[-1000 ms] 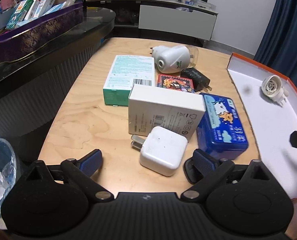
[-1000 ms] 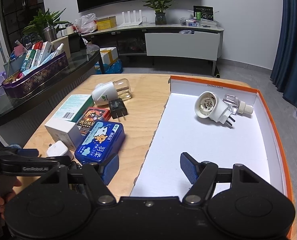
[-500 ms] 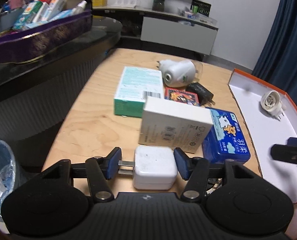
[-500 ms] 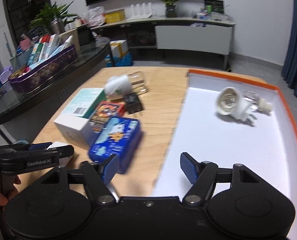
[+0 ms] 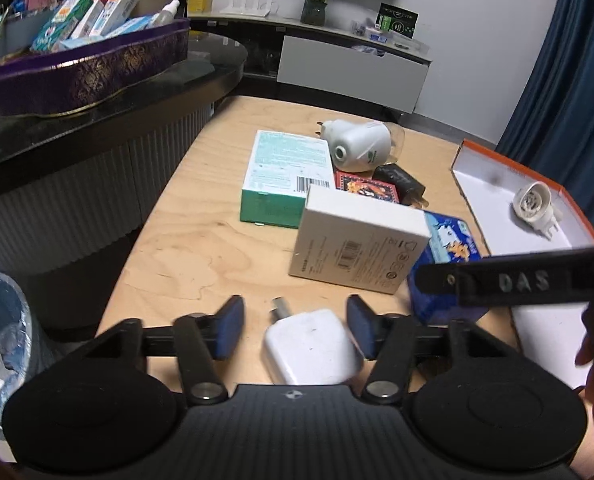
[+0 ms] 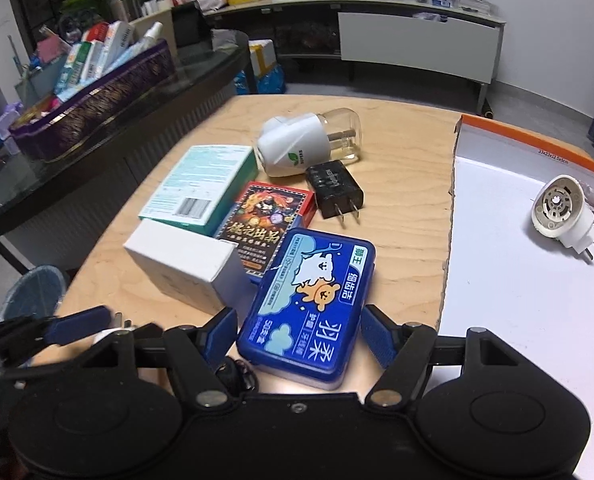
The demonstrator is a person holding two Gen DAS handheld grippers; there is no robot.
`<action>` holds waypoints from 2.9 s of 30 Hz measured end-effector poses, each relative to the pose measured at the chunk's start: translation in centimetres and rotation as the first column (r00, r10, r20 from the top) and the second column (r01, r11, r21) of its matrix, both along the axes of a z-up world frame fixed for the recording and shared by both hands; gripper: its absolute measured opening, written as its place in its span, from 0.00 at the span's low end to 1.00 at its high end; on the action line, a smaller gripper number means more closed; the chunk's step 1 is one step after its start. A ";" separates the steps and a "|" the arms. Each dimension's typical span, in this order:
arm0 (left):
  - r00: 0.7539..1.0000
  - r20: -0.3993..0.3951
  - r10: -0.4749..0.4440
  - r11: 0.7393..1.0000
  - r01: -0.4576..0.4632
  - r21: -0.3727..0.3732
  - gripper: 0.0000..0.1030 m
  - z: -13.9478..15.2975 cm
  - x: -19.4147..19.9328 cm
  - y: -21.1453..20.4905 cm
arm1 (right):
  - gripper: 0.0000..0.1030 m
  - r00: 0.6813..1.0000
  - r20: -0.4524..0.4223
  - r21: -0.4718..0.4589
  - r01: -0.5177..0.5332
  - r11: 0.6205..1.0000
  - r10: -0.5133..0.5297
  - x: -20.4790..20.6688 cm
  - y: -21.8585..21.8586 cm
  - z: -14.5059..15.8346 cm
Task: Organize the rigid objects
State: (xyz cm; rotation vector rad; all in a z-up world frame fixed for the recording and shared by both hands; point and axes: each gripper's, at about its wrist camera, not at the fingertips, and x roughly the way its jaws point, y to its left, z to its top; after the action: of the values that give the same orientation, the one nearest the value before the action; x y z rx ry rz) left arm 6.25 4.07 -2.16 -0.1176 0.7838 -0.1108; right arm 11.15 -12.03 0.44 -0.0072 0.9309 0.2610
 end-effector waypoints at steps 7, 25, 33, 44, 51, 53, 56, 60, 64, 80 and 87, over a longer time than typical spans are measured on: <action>0.999 -0.003 -0.036 0.999 0.036 0.002 0.61 -0.5 -0.2 0.1 | 0.80 0.998 -0.041 -0.015 0.040 0.999 -0.040 1.9 0.1 -1.5; 0.994 0.100 -0.041 0.999 0.039 0.017 0.41 2.0 -1.8 -1.3 | 0.72 0.992 0.118 0.016 0.051 0.999 -0.053 -0.9 -3.0 1.8; 0.979 0.164 -0.124 0.992 0.126 -0.004 0.41 5.4 -1.6 -5.4 | 0.72 0.963 0.219 0.048 0.149 0.988 -0.156 -4.2 -9.3 5.7; 0.919 0.169 -0.357 0.931 0.364 -0.008 0.41 8.2 1.2 -16.5 | 0.72 0.891 0.260 0.032 0.378 0.925 -0.373 -9.3 -20.3 8.1; 0.905 0.180 -0.385 0.919 0.394 -0.015 0.41 7.5 1.7 -20.2 | 0.72 0.878 0.274 0.041 0.398 0.916 -0.394 -10.3 -22.9 8.3; 0.911 0.168 -0.378 0.923 0.385 -0.013 0.41 7.0 1.4 -20.2 | 0.72 0.881 0.272 0.035 0.392 0.919 -0.386 -10.3 -23.0 7.8; 0.919 0.158 -0.363 0.930 0.367 0.004 0.41 6.5 1.2 -20.0 | 0.72 0.890 0.255 0.048 0.378 0.924 -0.378 -10.0 -23.0 7.1; 0.927 0.151 -0.343 0.938 0.346 0.007 0.41 6.5 1.0 -19.7 | 0.72 0.901 0.242 0.056 0.356 0.933 -0.359 -9.5 -22.7 6.5; 0.932 0.146 -0.331 0.943 0.333 0.011 0.41 7.0 1.4 -20.3 | 0.72 0.907 0.240 0.056 0.344 0.937 -0.347 -9.0 -22.4 6.4; 0.937 0.135 -0.321 0.946 0.324 0.002 0.41 7.0 1.1 -20.2 | 0.72 0.919 0.225 0.025 0.327 0.945 -0.324 -8.2 -22.2 6.2; 0.938 0.134 -0.321 0.946 0.324 0.003 0.41 7.0 1.0 -20.2 | 0.73 0.920 0.223 0.023 0.326 0.945 -0.323 -8.1 -22.1 6.3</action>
State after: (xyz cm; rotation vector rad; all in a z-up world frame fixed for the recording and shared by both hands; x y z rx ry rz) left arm 7.29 -16.09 4.82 0.0015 0.6634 -0.4341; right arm 3.02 -34.12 6.70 0.1021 0.6945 -0.0556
